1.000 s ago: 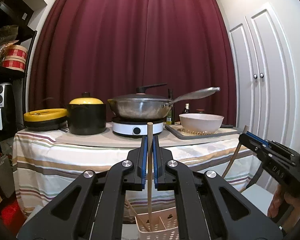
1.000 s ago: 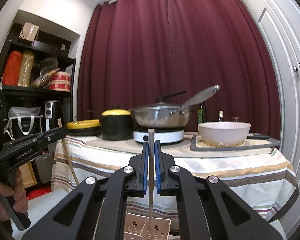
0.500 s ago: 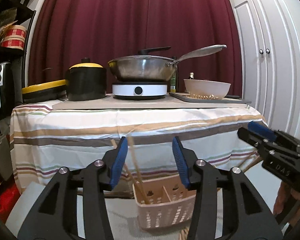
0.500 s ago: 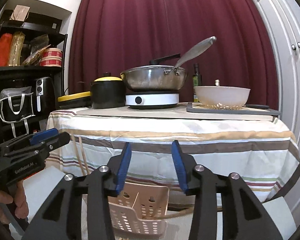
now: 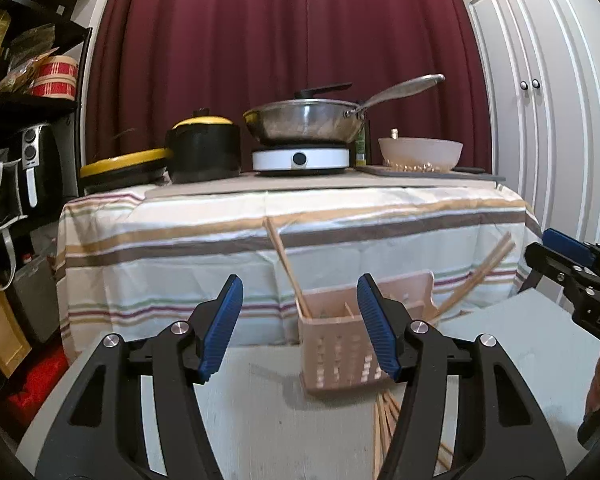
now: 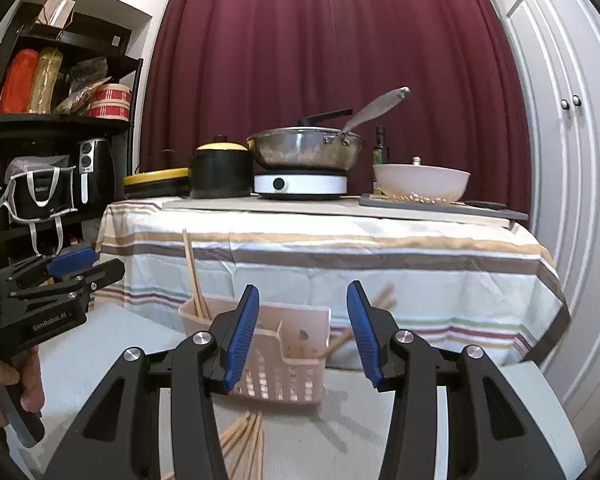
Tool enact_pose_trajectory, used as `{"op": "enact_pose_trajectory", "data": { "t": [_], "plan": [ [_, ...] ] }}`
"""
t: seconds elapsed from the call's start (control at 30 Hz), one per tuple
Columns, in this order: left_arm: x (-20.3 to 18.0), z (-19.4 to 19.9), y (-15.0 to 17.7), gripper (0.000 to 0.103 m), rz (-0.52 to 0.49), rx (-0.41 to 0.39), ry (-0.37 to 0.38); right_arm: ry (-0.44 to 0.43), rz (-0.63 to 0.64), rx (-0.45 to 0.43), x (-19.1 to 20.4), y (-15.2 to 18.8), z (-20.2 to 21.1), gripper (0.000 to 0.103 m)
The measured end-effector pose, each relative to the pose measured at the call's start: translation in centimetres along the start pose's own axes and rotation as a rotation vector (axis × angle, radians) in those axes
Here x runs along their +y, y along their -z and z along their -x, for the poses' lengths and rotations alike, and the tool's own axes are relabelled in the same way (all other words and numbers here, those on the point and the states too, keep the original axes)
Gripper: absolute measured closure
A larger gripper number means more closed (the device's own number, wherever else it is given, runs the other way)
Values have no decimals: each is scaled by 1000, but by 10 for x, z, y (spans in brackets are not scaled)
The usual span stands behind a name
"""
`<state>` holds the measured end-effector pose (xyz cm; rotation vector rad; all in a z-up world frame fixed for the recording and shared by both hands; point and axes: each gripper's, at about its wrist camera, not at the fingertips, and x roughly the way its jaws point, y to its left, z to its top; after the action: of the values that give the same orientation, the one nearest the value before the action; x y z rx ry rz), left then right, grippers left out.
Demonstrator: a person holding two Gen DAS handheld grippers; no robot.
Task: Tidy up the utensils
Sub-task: 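Move both open grippers back over the chopsticks on the mat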
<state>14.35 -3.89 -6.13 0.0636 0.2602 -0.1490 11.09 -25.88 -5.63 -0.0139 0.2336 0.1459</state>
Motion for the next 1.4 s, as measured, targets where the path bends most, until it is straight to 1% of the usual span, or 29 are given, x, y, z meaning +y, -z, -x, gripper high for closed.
{"op": "enact_pose_trajectory", "data": {
  "t": [0.17, 0.47, 0.67, 0.77, 0.87, 1.0, 1.17, 1.27, 1.3, 1.33, 1.37, 1.4],
  "plan": [
    [0, 17, 22, 45, 13, 19, -15, 17, 9, 12, 3, 19, 18, 57],
    [4, 36, 74, 45, 43, 119, -42, 35, 17, 84, 8, 69, 42, 57],
    [3, 52, 107, 45, 25, 170, -63, 28, 25, 154, 12, 107, 59, 57],
    [5, 59, 121, 45, 28, 194, -73, 10, 23, 211, 13, 129, 64, 57],
    [7, 64, 135, 45, 39, 224, -85, -7, 22, 247, 16, 147, 68, 58],
    [7, 70, 151, 45, 40, 255, -94, -24, 20, 289, 21, 164, 69, 61],
    [6, 75, 162, 46, 44, 282, -98, -30, 24, 338, 22, 179, 67, 69],
    [4, 75, 166, 46, 45, 294, -92, -29, 16, 379, 22, 187, 63, 76],
    [3, 75, 168, 46, 44, 296, -90, -29, 14, 394, 22, 189, 61, 81],
    [2, 75, 169, 46, 43, 298, -87, -35, 12, 411, 22, 192, 60, 84],
    [1, 75, 170, 46, 43, 301, -84, -37, 10, 405, 22, 192, 61, 85],
    [0, 75, 171, 46, 42, 302, -80, -37, 14, 407, 22, 192, 61, 91]
  ]
}}
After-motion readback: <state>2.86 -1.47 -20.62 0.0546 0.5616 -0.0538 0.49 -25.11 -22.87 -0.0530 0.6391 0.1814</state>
